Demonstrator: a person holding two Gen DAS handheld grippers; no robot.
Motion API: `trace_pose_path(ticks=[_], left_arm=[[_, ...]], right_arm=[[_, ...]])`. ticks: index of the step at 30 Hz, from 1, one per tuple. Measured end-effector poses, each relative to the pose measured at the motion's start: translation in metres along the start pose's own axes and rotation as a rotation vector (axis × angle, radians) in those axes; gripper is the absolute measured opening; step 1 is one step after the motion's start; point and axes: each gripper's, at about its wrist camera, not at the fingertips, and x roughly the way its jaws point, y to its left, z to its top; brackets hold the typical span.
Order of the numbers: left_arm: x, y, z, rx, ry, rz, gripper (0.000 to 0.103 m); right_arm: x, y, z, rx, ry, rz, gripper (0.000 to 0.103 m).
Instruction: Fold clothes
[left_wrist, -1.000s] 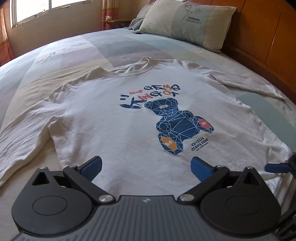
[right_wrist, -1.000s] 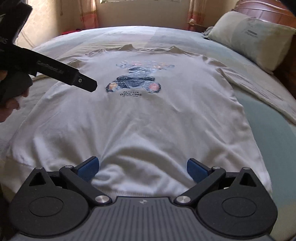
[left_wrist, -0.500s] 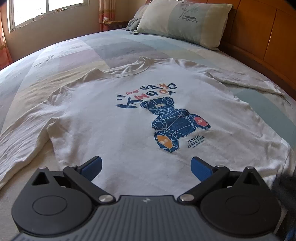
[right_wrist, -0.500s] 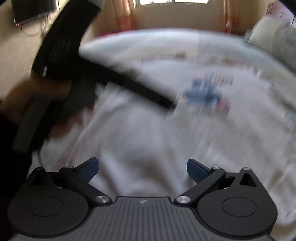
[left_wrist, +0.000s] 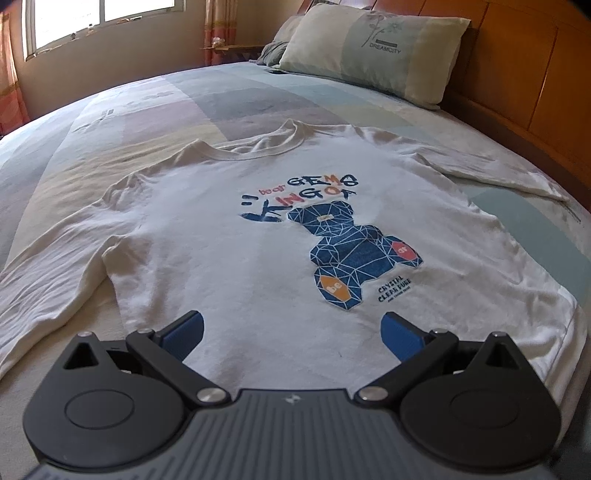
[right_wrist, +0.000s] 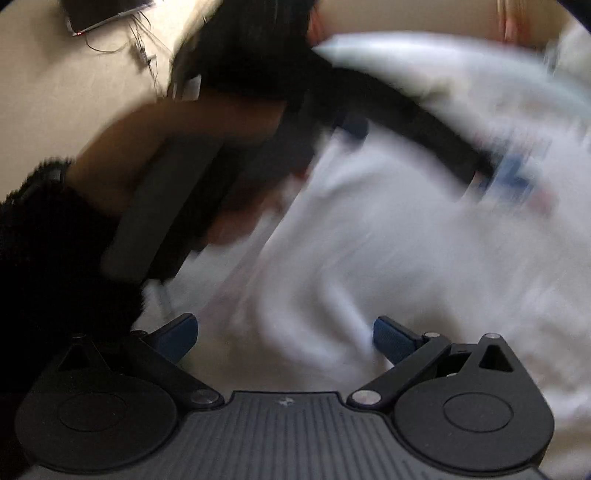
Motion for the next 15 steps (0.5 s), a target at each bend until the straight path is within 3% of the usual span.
trace_pose_path(ticks=[4, 6, 11, 15], left_arm=[[0.001, 0.000, 0.001, -0.004, -0.001, -0.006, 0.102], [0.002, -0.002, 0.000, 0.000, 0.002, -0.006, 0.102], [0.006, -0.004, -0.001, 0.006, 0.016, 0.004, 0.102], [0.011, -0.006, -0.003, 0.011, 0.030, 0.002, 0.102]], right_arm=[[-0.011, 0.008, -0.002, -0.033, 0.042, 0.142, 0.103], [-0.023, 0.002, 0.000, -0.036, -0.006, 0.090, 0.103], [-0.051, -0.051, 0.002, 0.077, -0.108, -0.156, 0.103], [-0.061, -0.103, -0.008, 0.190, -0.147, -0.263, 0.103]])
